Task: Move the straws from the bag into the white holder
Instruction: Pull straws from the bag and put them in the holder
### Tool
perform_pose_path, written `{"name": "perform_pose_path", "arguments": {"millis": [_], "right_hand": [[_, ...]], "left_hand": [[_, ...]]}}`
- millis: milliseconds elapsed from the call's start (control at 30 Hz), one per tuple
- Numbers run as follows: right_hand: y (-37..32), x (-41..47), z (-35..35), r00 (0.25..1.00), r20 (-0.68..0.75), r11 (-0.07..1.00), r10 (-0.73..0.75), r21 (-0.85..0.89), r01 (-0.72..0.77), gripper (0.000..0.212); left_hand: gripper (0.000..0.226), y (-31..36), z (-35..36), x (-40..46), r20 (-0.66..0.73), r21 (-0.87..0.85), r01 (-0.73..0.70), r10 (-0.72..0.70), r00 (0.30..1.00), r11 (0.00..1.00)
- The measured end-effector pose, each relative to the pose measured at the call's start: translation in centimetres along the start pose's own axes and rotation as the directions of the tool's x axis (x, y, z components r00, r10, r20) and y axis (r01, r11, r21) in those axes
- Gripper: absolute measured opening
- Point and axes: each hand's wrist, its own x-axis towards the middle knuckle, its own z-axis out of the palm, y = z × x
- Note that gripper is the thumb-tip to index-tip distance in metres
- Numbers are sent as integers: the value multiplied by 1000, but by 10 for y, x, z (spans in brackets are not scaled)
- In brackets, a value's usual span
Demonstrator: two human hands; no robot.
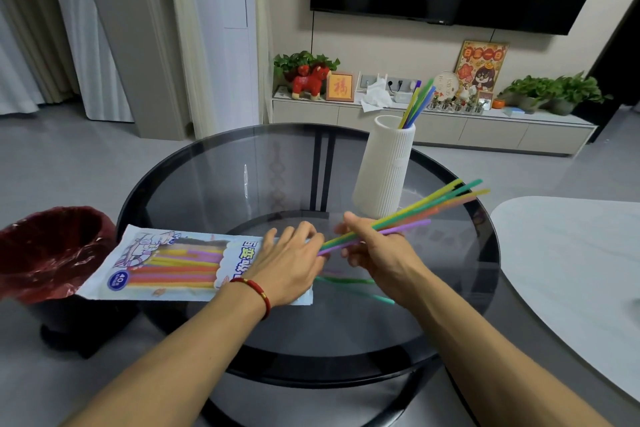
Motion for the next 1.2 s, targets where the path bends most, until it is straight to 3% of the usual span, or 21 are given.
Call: {"name": "perform_pose_path", "arguments": {"millis": [100,200,400,500,667,800,1000,1200], "right_hand": [[-8,2,-3,998,-42,994,-49,-105,44,28],[-28,2,-19,966,-146,952,-215,-252,174,33],[-79,-6,-47,844,-180,726,-506,-618,303,34],[-96,-2,-48,851,-104,611,-515,-741,279,31],[-75,13,-34,914,-41,494,-403,-851,179,30],[-41,24,-26,964,-43,516,-263,-850,103,35],[-25,36,-33,953,-59,570,-296,-812,126,26],[-14,41,-40,974,-105,731,-201,-678,78,21]], "left_hand": [[23,2,1,0,-1,-35,1,-1,1000,999],[32,-1,3,-1,13,-79,13,-12,1000,997],[34,-3,14,-2,-12,-52,-4,3,1000,999],[32,-2,15,-1,-25,-40,-18,17,1000,999],[32,-1,16,-2,-27,-29,-40,40,999,999],[30,-3,17,-2,-20,-28,-45,44,999,999],[27,-4,19,0,-16,-29,-44,44,999,999],[25,-4,20,-1,-17,-39,-36,35,999,999]]}}
